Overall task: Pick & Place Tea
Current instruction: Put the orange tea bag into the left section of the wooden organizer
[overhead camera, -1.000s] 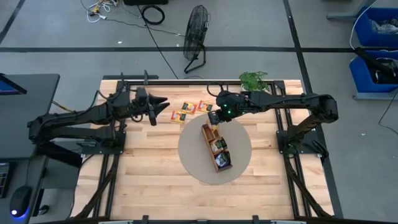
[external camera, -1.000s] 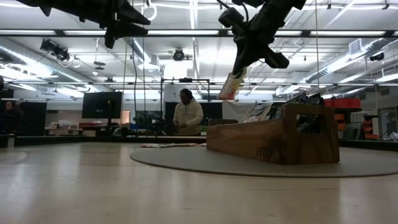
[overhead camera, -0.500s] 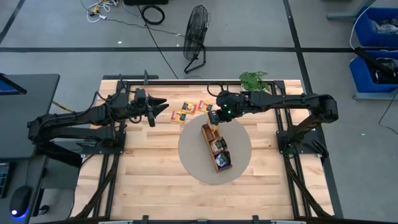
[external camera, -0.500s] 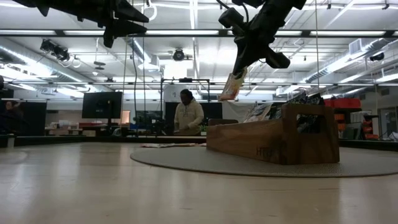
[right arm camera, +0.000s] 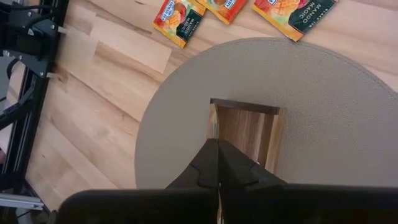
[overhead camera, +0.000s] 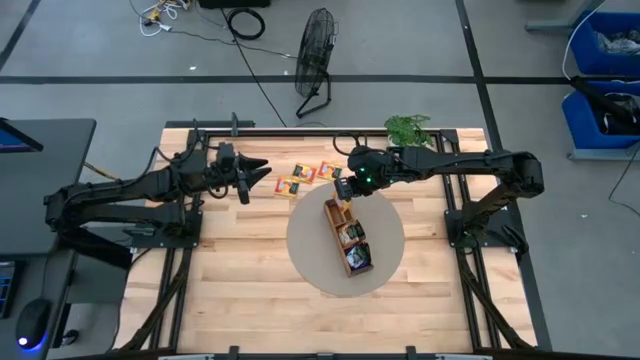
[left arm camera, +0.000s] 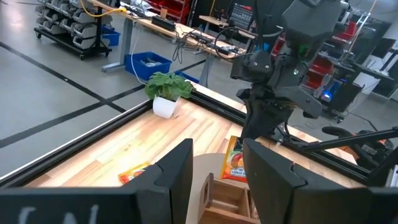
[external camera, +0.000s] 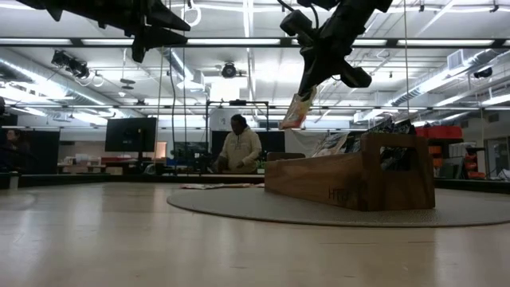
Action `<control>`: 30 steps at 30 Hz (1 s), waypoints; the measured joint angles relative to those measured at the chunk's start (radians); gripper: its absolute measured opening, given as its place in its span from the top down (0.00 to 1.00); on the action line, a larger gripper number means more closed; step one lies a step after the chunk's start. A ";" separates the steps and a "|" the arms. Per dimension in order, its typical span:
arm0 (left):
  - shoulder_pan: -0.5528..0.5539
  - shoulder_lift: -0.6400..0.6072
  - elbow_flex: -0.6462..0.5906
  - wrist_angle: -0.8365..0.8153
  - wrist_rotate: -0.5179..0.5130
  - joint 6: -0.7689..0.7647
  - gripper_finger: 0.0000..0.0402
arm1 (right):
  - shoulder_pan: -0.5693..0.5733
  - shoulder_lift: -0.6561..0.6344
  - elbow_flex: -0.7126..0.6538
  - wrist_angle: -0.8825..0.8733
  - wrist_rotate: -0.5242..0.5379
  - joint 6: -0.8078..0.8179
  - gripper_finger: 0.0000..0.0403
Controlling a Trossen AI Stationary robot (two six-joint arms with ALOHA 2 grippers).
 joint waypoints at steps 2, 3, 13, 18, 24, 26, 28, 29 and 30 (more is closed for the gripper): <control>0.000 0.000 0.000 -0.003 0.000 -0.003 0.64 | 0.000 0.000 0.000 0.000 0.000 0.006 1.00; 0.000 0.000 0.000 -0.003 0.000 -0.005 0.64 | 0.000 0.000 0.000 0.000 0.000 0.014 1.00; 0.000 0.000 0.000 -0.015 0.000 -0.004 0.64 | 0.018 0.030 0.000 -0.089 0.055 0.037 1.00; 0.000 0.000 0.000 -0.020 0.000 -0.005 0.64 | 0.027 0.033 0.000 -0.109 0.102 0.037 1.00; 0.001 0.000 0.000 -0.020 0.000 -0.003 0.64 | 0.038 0.040 -0.010 -0.093 0.099 0.060 1.00; 0.001 0.000 0.000 -0.020 0.000 -0.003 0.64 | 0.044 0.040 -0.031 -0.077 0.097 0.074 1.00; 0.001 0.000 0.000 -0.020 0.000 -0.003 0.64 | 0.049 0.049 -0.054 -0.038 0.094 0.099 1.00; 0.001 0.000 0.000 -0.020 0.000 -0.002 0.64 | 0.050 0.051 -0.065 -0.037 0.095 0.107 1.00; 0.001 0.000 0.000 -0.020 0.000 -0.002 0.64 | 0.051 0.051 -0.075 -0.032 0.100 0.108 1.00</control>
